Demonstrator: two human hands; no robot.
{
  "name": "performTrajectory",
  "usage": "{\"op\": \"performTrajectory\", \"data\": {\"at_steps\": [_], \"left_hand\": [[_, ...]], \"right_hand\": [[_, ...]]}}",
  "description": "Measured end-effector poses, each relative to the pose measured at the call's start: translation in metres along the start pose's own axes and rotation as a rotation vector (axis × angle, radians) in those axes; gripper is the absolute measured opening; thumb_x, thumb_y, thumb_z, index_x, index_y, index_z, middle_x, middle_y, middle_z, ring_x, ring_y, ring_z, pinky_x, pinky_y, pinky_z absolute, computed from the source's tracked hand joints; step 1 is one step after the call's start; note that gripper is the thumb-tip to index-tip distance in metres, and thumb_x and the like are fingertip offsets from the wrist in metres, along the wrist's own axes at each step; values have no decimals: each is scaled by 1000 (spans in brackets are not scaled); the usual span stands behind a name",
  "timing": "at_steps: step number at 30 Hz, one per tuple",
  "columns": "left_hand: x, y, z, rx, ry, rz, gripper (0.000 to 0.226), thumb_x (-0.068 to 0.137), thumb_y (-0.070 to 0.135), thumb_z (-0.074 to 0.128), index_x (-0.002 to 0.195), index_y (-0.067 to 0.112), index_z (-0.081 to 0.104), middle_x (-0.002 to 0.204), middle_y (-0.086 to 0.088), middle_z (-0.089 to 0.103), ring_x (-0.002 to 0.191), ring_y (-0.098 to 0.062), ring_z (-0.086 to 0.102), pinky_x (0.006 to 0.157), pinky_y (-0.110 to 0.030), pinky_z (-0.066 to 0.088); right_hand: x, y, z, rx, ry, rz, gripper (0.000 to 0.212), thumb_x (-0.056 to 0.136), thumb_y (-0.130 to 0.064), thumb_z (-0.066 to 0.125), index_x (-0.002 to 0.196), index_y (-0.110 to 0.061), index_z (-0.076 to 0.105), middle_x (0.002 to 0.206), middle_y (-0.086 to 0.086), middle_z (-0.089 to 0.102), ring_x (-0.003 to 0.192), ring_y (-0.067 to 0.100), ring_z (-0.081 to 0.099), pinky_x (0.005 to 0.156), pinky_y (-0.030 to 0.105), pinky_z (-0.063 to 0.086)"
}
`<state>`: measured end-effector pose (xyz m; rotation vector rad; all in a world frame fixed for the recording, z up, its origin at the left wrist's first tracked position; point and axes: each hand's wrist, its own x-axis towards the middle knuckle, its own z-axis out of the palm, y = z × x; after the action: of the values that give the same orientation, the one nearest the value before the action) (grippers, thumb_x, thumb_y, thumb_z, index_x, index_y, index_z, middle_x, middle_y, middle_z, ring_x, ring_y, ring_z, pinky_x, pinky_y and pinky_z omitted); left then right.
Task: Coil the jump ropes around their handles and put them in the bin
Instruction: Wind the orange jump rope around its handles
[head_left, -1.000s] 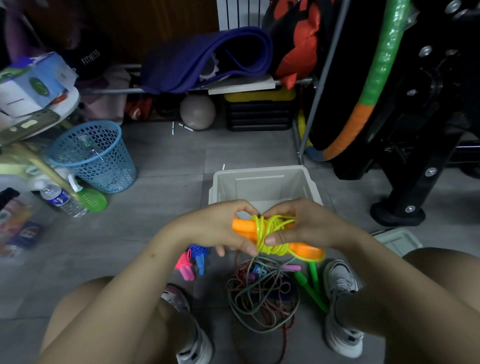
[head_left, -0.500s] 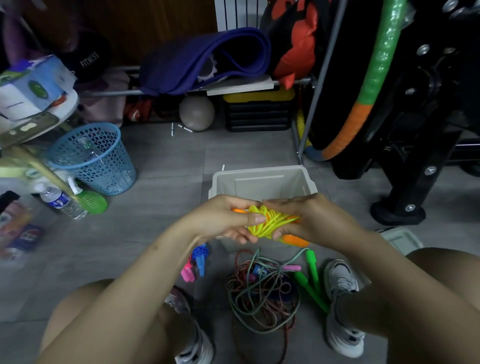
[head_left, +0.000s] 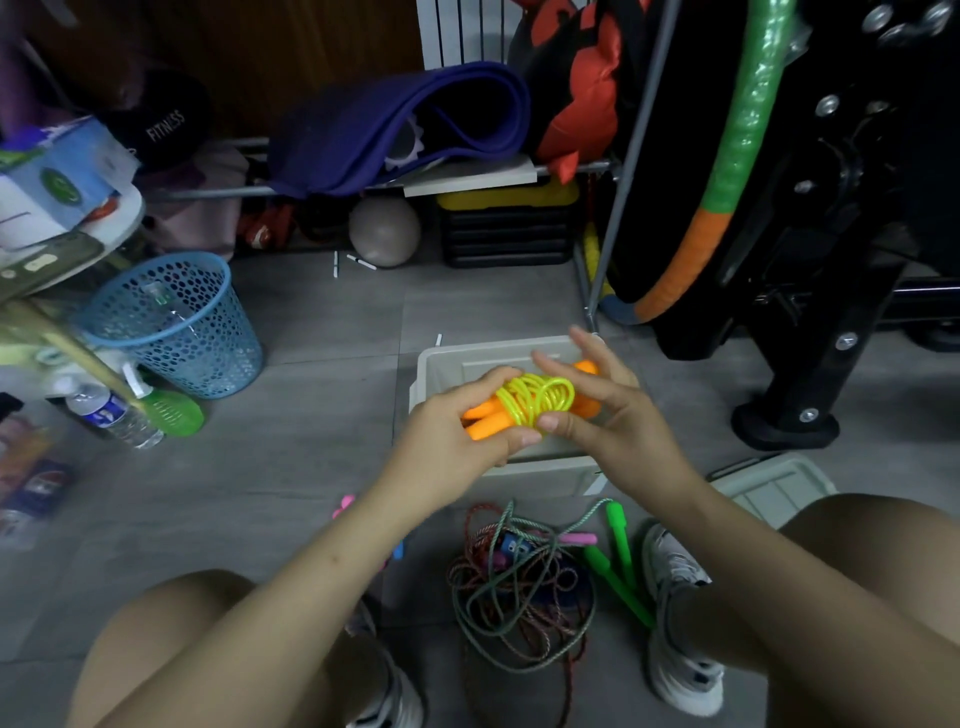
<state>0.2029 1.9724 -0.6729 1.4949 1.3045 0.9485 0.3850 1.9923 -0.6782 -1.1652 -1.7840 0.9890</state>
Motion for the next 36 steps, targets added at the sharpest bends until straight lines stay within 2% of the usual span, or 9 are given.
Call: {"op": "performTrajectory", "data": {"at_steps": [5,8,12,19,24,28,32,34,36], "left_hand": [[-3,0,16,159,215,162,49,77,44,73,122,44,54,102,24,57,93,2,60,80,-11,45],[-3,4,19,-33,247,89,18,81,57,54,98,52,58,94,16,65,87,-15,67,77,-38,57],[-1,11,14,-169,262,-37,10,96,33,52,87,30,55,91,-3,57,75,-28,66,55,-33,53],[2,9,4,-325,88,-172,22,93,22,58,111,36,57,84,-15,52,70,-25,63,52,-25,50],[1,7,7,-259,108,-180,12,92,20,62,89,31,67,103,-15,63,88,-22,63,71,-32,53],[1,12,4,-278,85,-154,5,89,25,62,92,26,66,105,-7,66,88,-12,63,67,-22,48],[1,9,8,-237,180,-169,10,83,26,71,87,19,67,95,-3,67,86,-12,63,71,-24,48],[2,10,10,-309,210,-208,7,84,21,70,86,16,65,90,-5,68,78,-14,64,63,-24,49],[2,13,12,-412,225,-234,5,85,18,68,86,16,64,85,-4,68,70,-15,65,55,-24,50]], "right_hand": [[1,-4,6,-50,35,38,54,82,-53,52,129,-61,26,159,1,7,144,6,-4,113,26,17],[3,-1,12,-47,-4,-15,52,92,-45,44,137,-50,18,157,1,17,142,3,-2,103,5,19],[7,3,5,-22,-143,-38,49,96,-40,41,140,-48,19,155,-17,13,145,2,-3,119,36,15],[4,-1,2,-154,-235,-49,50,99,-42,30,143,-53,9,160,-8,1,143,3,-16,119,45,5],[-1,1,9,41,-93,-33,42,98,-24,47,128,-52,40,156,-6,18,144,0,6,114,39,29],[-1,-2,12,152,-25,32,45,95,-15,54,116,-54,52,155,-8,21,139,7,29,80,43,57],[1,0,13,-46,-118,-8,43,96,-24,51,122,-58,43,157,-5,16,143,10,15,114,36,28],[2,-5,12,-18,-199,46,40,99,-25,45,126,-54,40,156,-12,11,139,3,7,108,3,8],[3,-10,14,113,-162,99,39,97,-35,46,128,-58,37,153,-19,16,141,1,6,108,3,9]]}}
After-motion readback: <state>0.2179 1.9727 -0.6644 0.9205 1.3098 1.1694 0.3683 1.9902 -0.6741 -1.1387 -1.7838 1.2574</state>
